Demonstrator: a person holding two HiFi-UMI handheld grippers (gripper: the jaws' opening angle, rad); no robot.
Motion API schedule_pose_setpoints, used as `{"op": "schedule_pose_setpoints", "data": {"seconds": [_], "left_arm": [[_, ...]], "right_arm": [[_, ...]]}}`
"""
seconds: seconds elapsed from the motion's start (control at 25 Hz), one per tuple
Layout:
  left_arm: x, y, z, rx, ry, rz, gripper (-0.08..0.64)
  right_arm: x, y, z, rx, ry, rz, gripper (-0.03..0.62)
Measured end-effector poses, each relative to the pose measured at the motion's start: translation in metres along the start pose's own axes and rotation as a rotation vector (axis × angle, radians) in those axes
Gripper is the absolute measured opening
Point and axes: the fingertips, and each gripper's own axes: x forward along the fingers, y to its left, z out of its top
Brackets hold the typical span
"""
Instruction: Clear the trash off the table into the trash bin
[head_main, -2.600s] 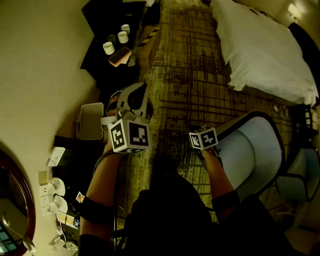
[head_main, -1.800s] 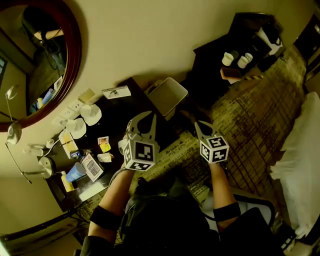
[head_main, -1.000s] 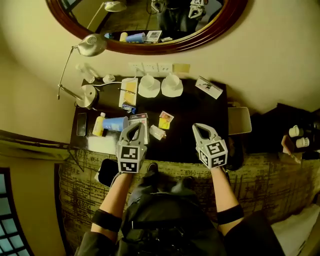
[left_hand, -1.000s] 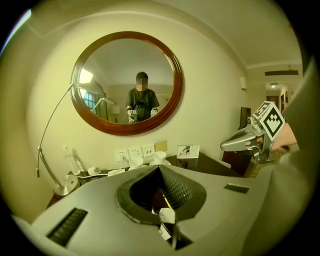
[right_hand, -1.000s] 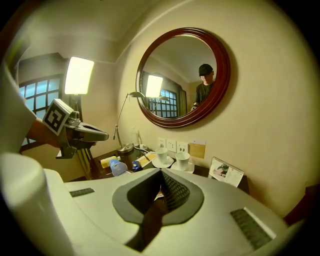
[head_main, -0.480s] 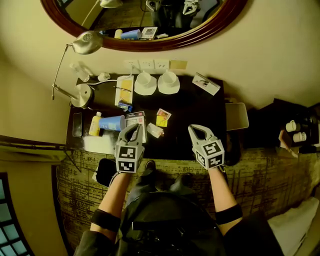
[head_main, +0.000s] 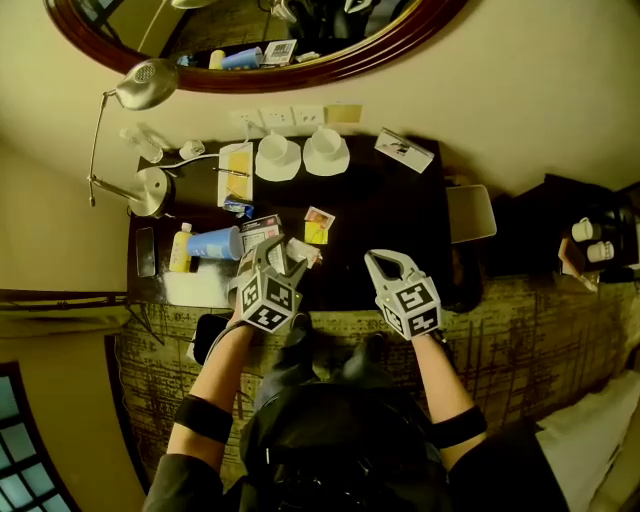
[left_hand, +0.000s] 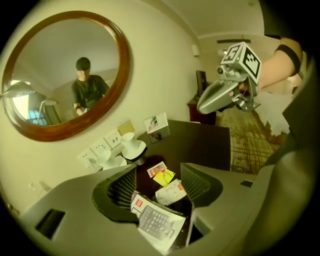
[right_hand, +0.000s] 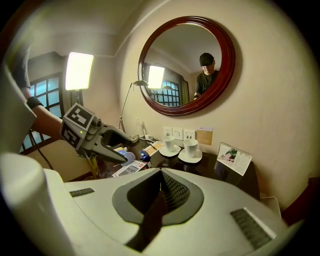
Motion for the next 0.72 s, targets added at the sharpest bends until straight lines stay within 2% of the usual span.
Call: {"op": "schedule_pose_setpoints", "data": {"seconds": [0.08,0.28,0.36,0.56,0.72], "left_arm": [[0.017,-0.007,-0.006,0.126,0.043,-0.045,0.275],[0.060,-0.029,-0.041,0.509,0.183,-0.211,0.275],[0.076,-0.033,-0.062,0.611,0.251,-0.279,0.275],[0.107,-0.037,-0.090,0.765,0.330,-0.373,0.273],[0.122,-0.046,-0.106,0.798,0.359,-0.435,0.263]], "right_arm": [[0.002,0.003,-0.004,0.000,0.005,0.007,0.005],[0.006,0.009,-0.023,0.030,0.028,0.023,0.005],[0.007,0.011,-0.032,0.043,0.038,0.026,0.005],[0.010,0.008,-0.050,0.079,0.056,0.014,0.005],[0.012,0.005,-0.062,0.111,0.068,-0.007,0.005]]}}
